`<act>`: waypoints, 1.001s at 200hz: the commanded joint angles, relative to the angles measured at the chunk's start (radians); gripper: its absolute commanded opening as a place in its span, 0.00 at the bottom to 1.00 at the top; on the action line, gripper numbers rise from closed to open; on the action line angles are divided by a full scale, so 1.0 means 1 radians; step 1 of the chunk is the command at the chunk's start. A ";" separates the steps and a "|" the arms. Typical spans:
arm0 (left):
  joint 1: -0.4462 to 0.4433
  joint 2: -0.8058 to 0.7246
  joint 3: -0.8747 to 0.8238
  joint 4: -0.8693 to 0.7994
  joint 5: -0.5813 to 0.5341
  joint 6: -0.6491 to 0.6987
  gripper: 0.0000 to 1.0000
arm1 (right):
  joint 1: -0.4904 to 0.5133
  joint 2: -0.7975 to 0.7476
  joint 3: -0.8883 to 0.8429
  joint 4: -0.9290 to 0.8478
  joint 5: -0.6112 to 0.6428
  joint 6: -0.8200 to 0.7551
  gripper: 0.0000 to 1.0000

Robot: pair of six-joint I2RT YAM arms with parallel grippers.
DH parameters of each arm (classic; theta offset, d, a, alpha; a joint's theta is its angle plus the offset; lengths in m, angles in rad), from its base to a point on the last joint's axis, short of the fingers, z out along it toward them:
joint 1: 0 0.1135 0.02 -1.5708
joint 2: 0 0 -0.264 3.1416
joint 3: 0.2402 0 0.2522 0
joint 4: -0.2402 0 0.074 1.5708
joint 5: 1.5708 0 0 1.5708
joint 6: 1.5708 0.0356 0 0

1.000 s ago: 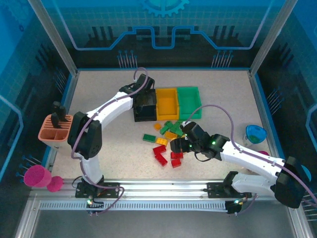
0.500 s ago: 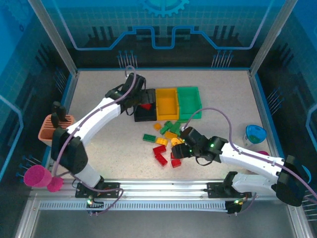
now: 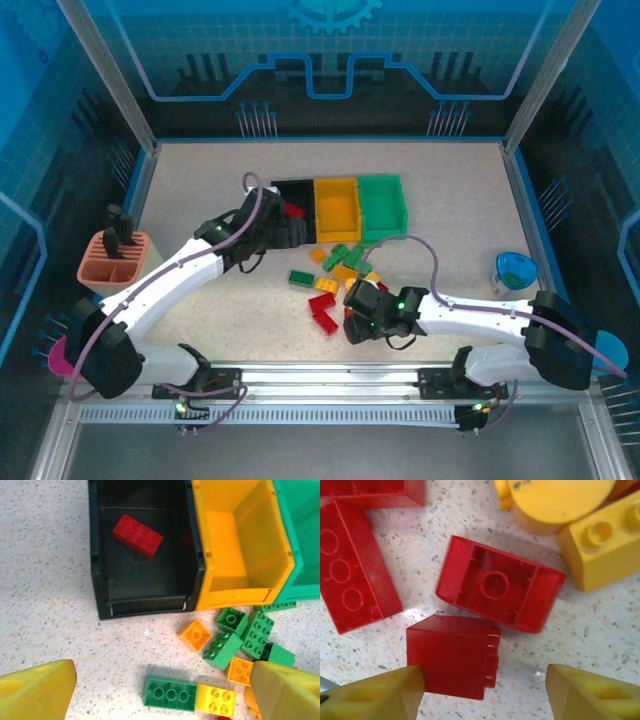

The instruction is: Sort the legos into containers by color

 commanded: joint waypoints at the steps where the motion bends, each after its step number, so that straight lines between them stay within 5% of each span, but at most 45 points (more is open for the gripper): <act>1: -0.005 -0.055 -0.041 -0.017 -0.034 -0.033 0.90 | 0.020 0.062 0.031 0.004 0.015 0.022 0.66; 73: -0.004 -0.109 -0.091 -0.033 -0.046 -0.040 0.90 | 0.068 0.188 0.120 -0.004 0.022 0.024 0.63; 200: -0.005 -0.155 -0.121 -0.033 -0.059 -0.046 0.90 | 0.108 0.158 0.155 0.038 0.034 0.028 0.66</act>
